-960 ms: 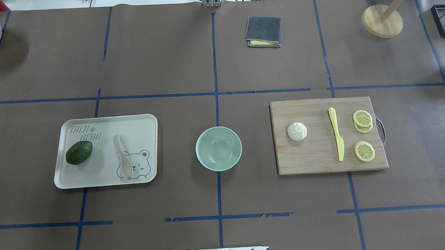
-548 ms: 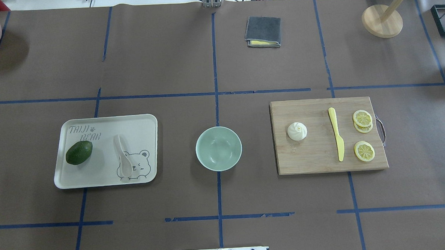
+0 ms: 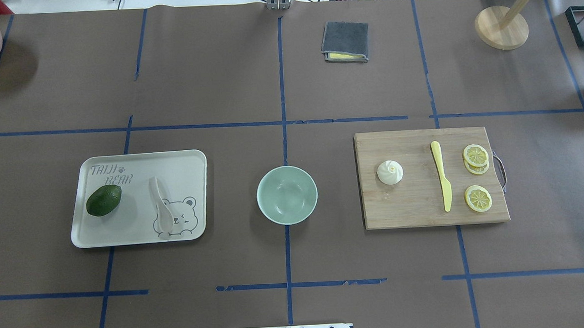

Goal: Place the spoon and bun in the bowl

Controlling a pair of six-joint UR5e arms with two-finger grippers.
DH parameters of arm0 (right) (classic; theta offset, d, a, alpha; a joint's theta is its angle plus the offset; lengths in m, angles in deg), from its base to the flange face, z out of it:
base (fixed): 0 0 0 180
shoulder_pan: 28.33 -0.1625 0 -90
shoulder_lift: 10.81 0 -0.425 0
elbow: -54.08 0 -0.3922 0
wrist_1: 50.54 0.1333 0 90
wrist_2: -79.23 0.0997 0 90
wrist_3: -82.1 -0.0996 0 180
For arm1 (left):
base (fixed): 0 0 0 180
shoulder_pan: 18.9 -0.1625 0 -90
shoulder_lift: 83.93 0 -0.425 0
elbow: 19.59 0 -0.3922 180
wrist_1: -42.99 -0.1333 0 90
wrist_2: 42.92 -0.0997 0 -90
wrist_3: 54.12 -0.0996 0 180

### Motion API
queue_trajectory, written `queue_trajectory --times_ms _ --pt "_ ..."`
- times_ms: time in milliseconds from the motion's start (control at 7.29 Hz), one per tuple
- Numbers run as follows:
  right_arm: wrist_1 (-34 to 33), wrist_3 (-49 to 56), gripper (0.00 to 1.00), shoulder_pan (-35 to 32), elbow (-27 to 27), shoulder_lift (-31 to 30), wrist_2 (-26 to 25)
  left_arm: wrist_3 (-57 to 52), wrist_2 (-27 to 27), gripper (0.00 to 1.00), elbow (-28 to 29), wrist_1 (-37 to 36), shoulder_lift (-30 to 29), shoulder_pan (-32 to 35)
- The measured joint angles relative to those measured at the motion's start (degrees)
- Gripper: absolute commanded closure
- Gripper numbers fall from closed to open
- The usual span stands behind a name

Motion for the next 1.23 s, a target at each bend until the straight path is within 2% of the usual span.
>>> queue_trajectory --times_ms 137,274,548,823,1234 --pt "0.4 -4.6 0.00 0.0 -0.2 1.2 0.5 1.8 0.1 0.00 0.1 6.0 -1.3 0.0" --pt "0.9 -6.7 0.00 0.0 -0.3 1.8 0.7 8.1 0.2 0.00 -0.7 10.2 -2.2 -0.4" --pt "2.3 -7.9 0.00 0.0 -0.7 2.0 0.8 22.9 -1.5 0.00 -3.6 14.0 -3.5 -5.0" --pt "2.7 -8.2 0.00 0.0 -0.8 2.0 0.8 33.3 -11.3 0.00 -7.2 14.5 -4.7 -15.3" --pt "2.7 -8.3 0.00 0.0 -0.9 1.9 0.8 49.9 -21.9 0.00 -8.4 11.6 -5.7 -28.6"
